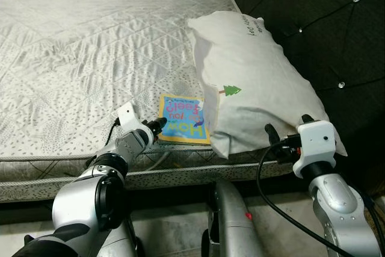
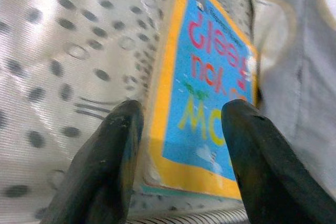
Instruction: Clean up the room
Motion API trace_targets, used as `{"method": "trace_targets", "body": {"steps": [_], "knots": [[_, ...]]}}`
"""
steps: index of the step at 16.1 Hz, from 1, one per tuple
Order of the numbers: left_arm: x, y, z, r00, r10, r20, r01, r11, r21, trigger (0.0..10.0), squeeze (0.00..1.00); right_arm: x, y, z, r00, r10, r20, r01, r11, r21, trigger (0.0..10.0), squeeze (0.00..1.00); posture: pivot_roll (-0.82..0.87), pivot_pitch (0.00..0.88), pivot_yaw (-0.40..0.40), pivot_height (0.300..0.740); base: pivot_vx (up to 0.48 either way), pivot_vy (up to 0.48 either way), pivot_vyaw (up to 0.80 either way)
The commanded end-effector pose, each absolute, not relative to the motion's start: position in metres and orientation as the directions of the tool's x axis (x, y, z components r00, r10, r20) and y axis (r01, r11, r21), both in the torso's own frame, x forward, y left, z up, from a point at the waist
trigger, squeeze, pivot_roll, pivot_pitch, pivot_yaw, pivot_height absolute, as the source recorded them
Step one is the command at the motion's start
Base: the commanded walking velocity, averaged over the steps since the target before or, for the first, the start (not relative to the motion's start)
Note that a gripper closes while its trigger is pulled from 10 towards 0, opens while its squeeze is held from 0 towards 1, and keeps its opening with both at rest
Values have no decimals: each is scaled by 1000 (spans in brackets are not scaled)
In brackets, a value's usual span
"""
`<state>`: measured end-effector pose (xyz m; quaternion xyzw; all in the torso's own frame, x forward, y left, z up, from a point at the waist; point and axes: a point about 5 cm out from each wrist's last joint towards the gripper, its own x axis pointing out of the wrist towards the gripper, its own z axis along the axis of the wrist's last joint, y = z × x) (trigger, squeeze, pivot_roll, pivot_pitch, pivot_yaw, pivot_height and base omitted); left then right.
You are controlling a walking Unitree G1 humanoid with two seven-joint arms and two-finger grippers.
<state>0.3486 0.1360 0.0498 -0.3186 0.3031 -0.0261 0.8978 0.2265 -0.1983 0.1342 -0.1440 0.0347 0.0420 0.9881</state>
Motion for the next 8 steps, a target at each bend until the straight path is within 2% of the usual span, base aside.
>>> {"method": "trace_targets", "body": {"steps": [1,5,8], "knots": [[349,138,49,816,-213,-538,-166,805,-570,10000,1000,229,-201,136,995,68,-72,-87,952,-293,10000,0,-288,0,-95,541,0,0,0],[355,146,58,854,-142,-501,-178,824,-537,10000,1000,241,-192,136,995,93,-45,-102,958,-269,10000,0,-226,0,-92,541,0,0,0],[356,154,61,875,-126,-467,-166,829,-534,10000,1000,258,-175,134,991,130,-21,-131,965,-227,10000,0,-155,0,-98,541,0,0,0]]}}
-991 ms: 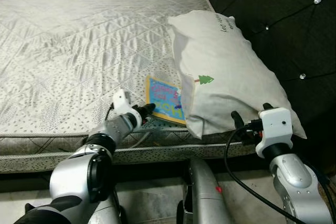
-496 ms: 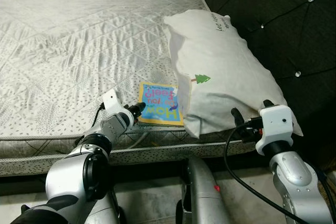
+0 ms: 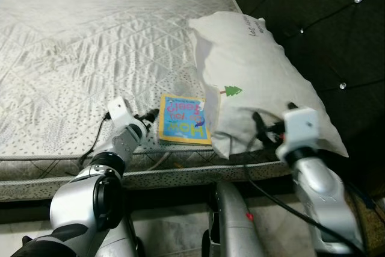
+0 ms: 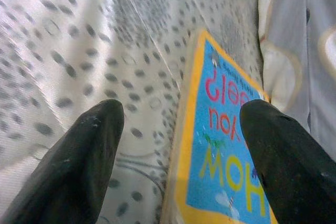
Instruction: Clean up the room
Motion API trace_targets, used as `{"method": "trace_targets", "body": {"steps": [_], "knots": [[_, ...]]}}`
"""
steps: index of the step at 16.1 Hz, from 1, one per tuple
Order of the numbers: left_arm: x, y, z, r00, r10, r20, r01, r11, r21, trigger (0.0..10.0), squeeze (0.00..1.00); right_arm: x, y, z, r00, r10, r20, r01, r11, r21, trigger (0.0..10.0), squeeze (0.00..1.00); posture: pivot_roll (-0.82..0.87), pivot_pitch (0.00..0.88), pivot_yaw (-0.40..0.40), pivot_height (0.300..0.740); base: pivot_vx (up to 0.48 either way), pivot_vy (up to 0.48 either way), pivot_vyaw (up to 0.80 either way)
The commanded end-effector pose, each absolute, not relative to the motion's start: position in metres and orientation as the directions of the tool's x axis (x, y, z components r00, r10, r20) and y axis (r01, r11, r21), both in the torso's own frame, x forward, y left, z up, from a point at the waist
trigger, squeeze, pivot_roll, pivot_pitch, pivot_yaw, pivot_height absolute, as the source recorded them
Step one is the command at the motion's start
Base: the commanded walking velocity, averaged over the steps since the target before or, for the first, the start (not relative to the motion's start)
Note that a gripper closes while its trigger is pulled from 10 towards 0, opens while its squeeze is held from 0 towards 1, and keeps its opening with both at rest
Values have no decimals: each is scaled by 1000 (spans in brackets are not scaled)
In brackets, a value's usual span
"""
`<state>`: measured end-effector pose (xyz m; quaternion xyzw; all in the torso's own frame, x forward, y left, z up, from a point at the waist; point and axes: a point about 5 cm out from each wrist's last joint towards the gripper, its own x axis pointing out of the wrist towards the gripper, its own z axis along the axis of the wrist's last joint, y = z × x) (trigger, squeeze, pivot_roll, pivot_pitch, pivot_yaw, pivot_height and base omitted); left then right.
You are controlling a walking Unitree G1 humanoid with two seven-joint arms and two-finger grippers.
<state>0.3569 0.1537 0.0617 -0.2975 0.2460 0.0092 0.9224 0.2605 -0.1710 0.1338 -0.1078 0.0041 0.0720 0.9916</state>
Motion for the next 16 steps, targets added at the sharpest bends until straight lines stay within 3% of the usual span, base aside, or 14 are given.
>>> {"method": "trace_targets", "body": {"steps": [1,3,5,8,12,13,14,15,16], "knots": [[355,166,62,893,-95,-439,-171,832,-528,10000,1000,268,-163,134,989,148,-6,-147,970,-194,10000,0,-101,0,-103,541,0,0,0],[349,181,67,924,9,-382,-174,900,-400,10000,1000,279,-153,130,994,110,-2,-109,989,-102,10000,0,20,0,-108,541,0,0,0],[339,184,72,939,32,-343,-190,879,-437,10000,1000,284,-140,125,990,144,-3,-143,986,-86,10000,0,55,0,-92,541,0,0,0],[311,185,91,987,12,-161,-73,923,-379,10000,1000,301,-133,136,991,124,52,-123,992,-23,10000,0,30,0,-73,541,0,0,0],[273,179,100,996,-55,-75,50,997,-63,10000,1000,297,-141,121,997,82,13,-83,996,31,10000,0,34,0,-58,541,0,0,0],[268,183,99,996,-32,-87,28,999,-43,10000,984,297,-139,120,996,89,7,-89,995,41,10000,0,26,0,-45,541,0,0,0],[268,184,98,995,-32,-92,29,999,-34,10000,631,298,-138,121,996,88,10,-88,995,51,10000,0,24,0,-36,541,0,0,0],[265,186,98,995,-20,-93,20,1000,3,10000,0,298,-136,123,995,92,31,-93,995,27,10000,0,19,0,-15,541,0,0,0],[264,185,100,995,-3,-103,3,1000,-2,10000,0,296,-133,125,992,112,59,-110,993,-31,10000,0,27,0,-14,541,0,0,0]]}}
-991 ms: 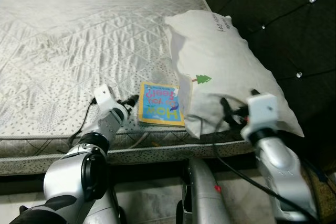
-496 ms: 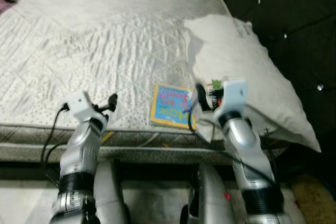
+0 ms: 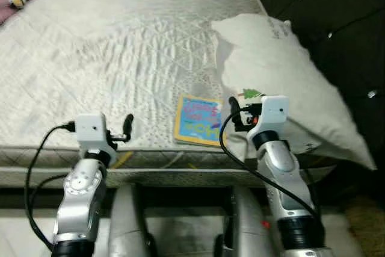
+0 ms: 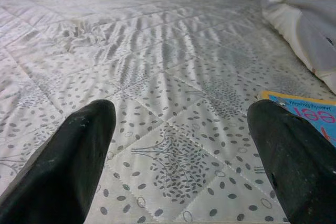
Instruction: Clean up the room
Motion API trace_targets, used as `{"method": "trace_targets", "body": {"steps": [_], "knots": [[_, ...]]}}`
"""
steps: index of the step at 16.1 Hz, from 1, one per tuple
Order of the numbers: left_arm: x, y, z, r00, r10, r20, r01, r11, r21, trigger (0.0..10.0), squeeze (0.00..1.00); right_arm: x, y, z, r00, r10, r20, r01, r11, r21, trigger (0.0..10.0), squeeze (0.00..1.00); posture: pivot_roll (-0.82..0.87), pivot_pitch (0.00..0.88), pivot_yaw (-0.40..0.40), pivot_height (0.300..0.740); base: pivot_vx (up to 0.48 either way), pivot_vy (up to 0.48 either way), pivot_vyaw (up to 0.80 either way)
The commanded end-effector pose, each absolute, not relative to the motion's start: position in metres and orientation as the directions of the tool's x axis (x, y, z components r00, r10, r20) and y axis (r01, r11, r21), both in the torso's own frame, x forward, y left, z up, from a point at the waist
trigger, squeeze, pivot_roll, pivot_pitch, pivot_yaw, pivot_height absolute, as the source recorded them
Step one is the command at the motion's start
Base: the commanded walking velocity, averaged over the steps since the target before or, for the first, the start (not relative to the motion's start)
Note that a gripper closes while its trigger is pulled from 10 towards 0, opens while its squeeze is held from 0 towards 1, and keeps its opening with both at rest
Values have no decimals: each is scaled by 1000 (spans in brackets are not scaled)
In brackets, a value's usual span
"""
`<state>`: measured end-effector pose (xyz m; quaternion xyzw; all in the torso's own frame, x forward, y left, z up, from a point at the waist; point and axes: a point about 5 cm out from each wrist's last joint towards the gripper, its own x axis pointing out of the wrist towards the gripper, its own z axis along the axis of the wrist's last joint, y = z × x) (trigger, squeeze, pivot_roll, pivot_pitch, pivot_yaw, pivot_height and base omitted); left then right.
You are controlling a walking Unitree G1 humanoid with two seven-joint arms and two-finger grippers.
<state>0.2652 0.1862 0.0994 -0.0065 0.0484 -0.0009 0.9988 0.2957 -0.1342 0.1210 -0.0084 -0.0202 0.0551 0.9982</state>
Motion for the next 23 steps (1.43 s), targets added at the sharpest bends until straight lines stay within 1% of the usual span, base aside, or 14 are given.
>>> {"method": "trace_targets", "body": {"steps": [1,2,3,5,6,8,9,11,14,15,17,21,22,23], "knots": [[265,177,109,996,-26,-89,26,1000,1,10000,0,293,-134,123,990,121,73,-117,992,-55,10000,0,40,0,-21,556,0,0,0],[264,172,116,997,-65,-45,66,998,25,10000,0,293,-138,120,995,81,63,-79,996,-32,10000,0,38,0,-25,575,0,0,0],[263,171,117,996,-90,-24,90,996,-1,10000,0,292,-139,120,995,75,63,-74,997,-21,10000,0,31,0,-23,590,0,0,0],[260,173,113,997,-67,-44,67,998,-12,10000,0,290,-137,121,992,107,64,-108,994,10,10000,0,27,0,-21,609,0,0,0],[258,169,110,996,-52,-67,49,998,-35,10000,0,291,-142,118,994,95,58,-96,995,11,10000,0,26,0,-12,628,0,0,0],[257,168,108,997,-60,-54,61,998,20,10000,0,291,-147,118,996,68,58,-70,997,23,10000,0,18,0,-2,647,0,0,0],[254,169,108,996,-75,-57,70,994,-83,10000,0,288,-150,120,995,72,66,-73,997,6,10000,0,10,0,6,662,0,0,0],[254,171,104,994,-33,-100,29,999,-41,10000,0,283,-156,113,996,71,51,-70,997,-32,10000,0,10,0,9,681,0,0,0],[258,167,106,992,-87,-87,85,996,-31,10000,0,280,-157,110,998,52,43,-51,999,-19,10000,0,19,0,3,720,0,0,0],[261,168,108,992,-82,-90,79,996,-39,10000,0,281,-156,110,997,56,45,-55,998,-16,10000,0,28,0,-1,734,0,0,0],[262,169,108,992,-68,-106,66,998,-20,10000,0,283,-155,110,997,61,45,-61,998,-14,10000,0,32,0,-2,740,0,0,0],[260,164,103,987,-96,-129,93,995,-25,10000,0,282,-159,109,999,32,40,-32,999,2,10000,0,22,0,3,740,0,0,0],[259,164,97,980,-124,-154,121,992,-30,10000,0,280,-162,107,999,4,32,-5,999,36,10000,0,18,0,8,740,0,0,0],[257,165,91,977,-132,-170,135,991,6,10000,0,276,-169,102,998,-68,7,68,994,84,10000,0,9,0,18,740,0,0,0]]}}
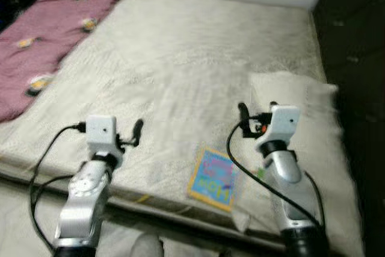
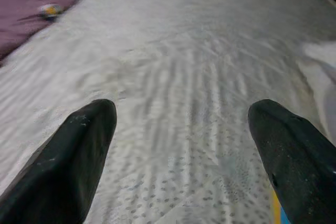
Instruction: Clean up the room
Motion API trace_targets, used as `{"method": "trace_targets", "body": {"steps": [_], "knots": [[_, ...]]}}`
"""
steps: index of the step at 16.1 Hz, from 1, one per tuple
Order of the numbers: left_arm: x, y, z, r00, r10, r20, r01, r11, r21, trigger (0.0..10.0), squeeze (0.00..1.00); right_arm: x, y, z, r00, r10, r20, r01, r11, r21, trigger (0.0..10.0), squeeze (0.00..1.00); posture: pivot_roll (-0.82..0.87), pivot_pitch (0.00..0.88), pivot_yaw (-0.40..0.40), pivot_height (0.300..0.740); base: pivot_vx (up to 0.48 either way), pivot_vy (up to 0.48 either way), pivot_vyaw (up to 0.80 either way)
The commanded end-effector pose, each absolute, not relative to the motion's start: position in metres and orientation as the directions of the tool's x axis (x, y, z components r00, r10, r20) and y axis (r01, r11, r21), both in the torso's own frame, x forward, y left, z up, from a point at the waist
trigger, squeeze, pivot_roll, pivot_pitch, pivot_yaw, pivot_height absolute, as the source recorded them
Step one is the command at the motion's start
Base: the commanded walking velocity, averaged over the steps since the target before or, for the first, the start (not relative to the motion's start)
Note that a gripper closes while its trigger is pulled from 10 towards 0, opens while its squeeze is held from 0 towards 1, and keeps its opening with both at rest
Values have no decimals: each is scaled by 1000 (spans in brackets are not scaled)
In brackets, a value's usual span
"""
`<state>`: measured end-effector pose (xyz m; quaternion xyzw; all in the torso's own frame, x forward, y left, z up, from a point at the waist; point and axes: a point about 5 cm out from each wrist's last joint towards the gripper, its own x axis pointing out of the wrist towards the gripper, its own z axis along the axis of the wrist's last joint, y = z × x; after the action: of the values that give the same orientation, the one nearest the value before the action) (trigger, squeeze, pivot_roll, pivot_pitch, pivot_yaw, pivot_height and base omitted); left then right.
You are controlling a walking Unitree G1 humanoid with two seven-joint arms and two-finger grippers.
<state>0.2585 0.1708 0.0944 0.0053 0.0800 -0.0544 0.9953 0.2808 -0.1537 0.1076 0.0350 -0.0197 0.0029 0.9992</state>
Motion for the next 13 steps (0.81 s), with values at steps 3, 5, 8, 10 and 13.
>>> {"method": "trace_targets", "body": {"steps": [3,5,8,10,13], "knots": [[265,166,83,970,-139,-200,139,990,-14,10000,0,268,-177,95,992,-124,-10,124,989,79,10000,0,-10,0,38,740,0,0,0],[270,163,83,967,-164,-194,169,986,8,10000,0,267,-181,95,993,-120,-5,120,992,42,10000,0,-13,0,29,740,0,0,0],[270,167,81,971,-150,-186,156,988,17,10000,0,252,-186,93,999,-45,-20,45,999,-9,10000,0,-39,0,55,740,0,0,0],[264,165,75,963,-171,-208,178,984,12,10000,0,245,-190,90,998,41,-47,-46,992,-115,10000,0,-68,0,77,740,0,0,0],[264,163,78,961,-197,-193,207,978,33,10000,0,247,-208,92,997,29,-67,-40,986,-164,10000,0,-63,0,69,740,0,0,0]]}}
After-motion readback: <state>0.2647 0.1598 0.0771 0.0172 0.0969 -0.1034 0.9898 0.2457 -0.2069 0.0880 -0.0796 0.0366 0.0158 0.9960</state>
